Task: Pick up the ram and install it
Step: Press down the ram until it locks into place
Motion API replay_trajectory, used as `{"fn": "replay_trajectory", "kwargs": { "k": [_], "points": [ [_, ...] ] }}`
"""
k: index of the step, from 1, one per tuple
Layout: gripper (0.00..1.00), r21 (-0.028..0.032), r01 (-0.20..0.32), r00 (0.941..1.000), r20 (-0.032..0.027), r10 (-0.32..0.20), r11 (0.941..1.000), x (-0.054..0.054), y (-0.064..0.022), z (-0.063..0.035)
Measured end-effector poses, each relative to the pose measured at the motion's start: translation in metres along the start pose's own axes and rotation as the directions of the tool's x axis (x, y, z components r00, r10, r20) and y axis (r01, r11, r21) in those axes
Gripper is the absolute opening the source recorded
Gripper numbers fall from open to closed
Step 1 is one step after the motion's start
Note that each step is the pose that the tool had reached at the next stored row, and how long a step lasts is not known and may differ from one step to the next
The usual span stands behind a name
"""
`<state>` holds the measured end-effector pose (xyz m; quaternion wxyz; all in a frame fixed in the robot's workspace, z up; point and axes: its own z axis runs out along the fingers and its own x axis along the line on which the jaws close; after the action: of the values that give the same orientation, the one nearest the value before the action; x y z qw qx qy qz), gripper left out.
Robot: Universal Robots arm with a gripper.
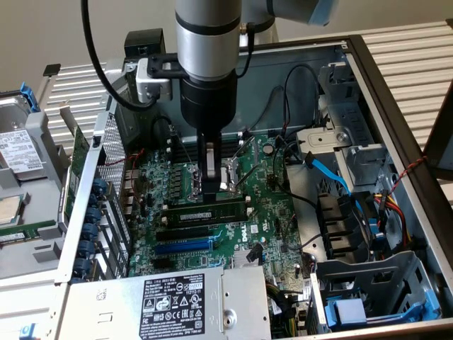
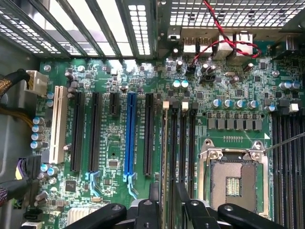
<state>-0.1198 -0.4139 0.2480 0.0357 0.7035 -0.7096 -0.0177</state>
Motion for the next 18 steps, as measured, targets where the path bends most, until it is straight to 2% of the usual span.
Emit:
{"fn": "replay_trajectory", "kwargs": {
  "k": [1,2,5,9,11,12,14,18],
  "points": [
    [0.28,0.0092,0.000,1.0000,0.0003,0.000,1.0000,0.000,0.0021,0.0002],
    [0.28,0.0143,0.000,1.0000,0.0004,0.000,0.9999,0.000,0.0044,0.0003],
    [0.28,0.0181,0.000,1.0000,0.0003,0.000,0.9998,-0.001,0.0095,0.0007],
    [0.28,0.0236,-0.001,1.0000,0.0007,0.001,0.9997,-0.005,0.0103,0.0006],
    [0.19,0.0272,-0.001,1.0000,0.0008,0.001,0.9996,-0.007,0.0104,0.0006],
    [0.19,0.0300,-0.001,1.0000,0.0007,0.001,0.9995,-0.007,0.0106,0.0006],
    [0.11,0.0363,-0.001,1.0000,0.0008,0.001,0.9993,-0.007,0.0110,0.0007],
    [0.11,0.0450,-0.001,1.0000,-0.0005,0.001,0.9990,-0.007,0.0128,0.0012]
  ]
}}
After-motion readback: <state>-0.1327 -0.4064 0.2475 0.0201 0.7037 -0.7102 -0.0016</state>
